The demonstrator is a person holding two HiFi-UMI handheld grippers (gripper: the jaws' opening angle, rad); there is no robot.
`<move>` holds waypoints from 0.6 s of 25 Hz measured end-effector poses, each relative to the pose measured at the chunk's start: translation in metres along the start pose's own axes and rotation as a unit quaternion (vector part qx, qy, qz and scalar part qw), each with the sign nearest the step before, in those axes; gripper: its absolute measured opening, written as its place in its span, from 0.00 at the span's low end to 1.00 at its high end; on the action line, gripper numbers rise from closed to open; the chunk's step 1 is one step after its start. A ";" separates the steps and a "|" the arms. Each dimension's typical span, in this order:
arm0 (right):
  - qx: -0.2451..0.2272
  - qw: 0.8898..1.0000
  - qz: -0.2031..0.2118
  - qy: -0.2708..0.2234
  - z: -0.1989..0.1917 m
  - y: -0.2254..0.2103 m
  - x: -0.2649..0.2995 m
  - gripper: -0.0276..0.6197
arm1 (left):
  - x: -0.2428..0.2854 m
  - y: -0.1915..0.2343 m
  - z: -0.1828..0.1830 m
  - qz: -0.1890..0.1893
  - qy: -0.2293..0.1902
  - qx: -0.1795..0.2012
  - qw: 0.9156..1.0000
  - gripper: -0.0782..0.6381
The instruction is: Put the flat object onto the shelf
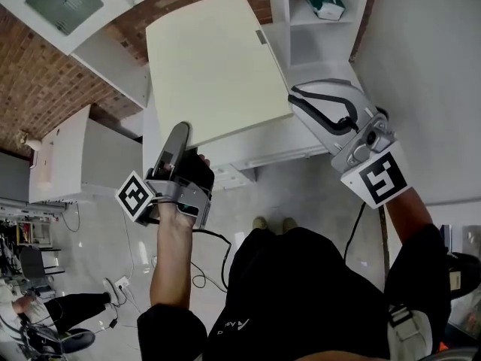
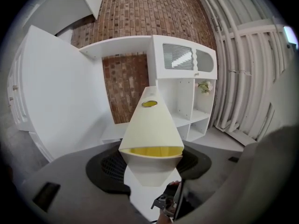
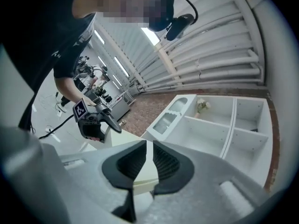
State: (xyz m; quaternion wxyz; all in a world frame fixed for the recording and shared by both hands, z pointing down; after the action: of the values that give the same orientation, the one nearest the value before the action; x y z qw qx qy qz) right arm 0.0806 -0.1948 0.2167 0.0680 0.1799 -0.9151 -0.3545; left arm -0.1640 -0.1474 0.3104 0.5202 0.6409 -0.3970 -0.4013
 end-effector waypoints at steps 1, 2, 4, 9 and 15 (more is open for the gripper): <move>-0.013 1.000 -0.004 -0.002 0.007 -0.005 0.003 0.12 | 0.002 -0.009 0.004 -0.003 0.001 0.002 1.000 0.49; -0.029 1.000 -0.008 -0.003 0.014 -0.009 0.006 0.13 | 0.005 -0.017 0.008 -0.007 0.003 0.006 1.000 0.49; -0.062 0.998 -0.020 -0.005 0.027 -0.016 0.014 0.17 | 0.013 -0.033 0.017 -0.017 0.007 0.015 1.000 0.49; -0.146 0.989 -0.037 0.007 0.050 -0.017 0.037 0.35 | 0.034 -0.063 0.039 -0.045 0.014 0.023 0.999 0.50; -0.301 0.947 -0.064 0.093 0.043 -0.010 0.076 0.58 | 0.064 -0.085 0.062 -0.066 0.024 0.029 0.997 0.50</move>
State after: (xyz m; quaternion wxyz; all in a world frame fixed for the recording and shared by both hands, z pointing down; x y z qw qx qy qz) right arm 0.0020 -0.2030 0.1778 0.1808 0.2413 -0.7421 -0.5987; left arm -0.1907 -0.2157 0.2119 0.4832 0.6902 -0.3526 -0.4073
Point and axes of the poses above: the fingertips, and each gripper's own axes: x forward along the fingers, y to its left, z out of its top, the point moved 5 cm from there along -x, backward along the fingers, and after that the axes turned 8 degrees about y, right-handed, at the moved point
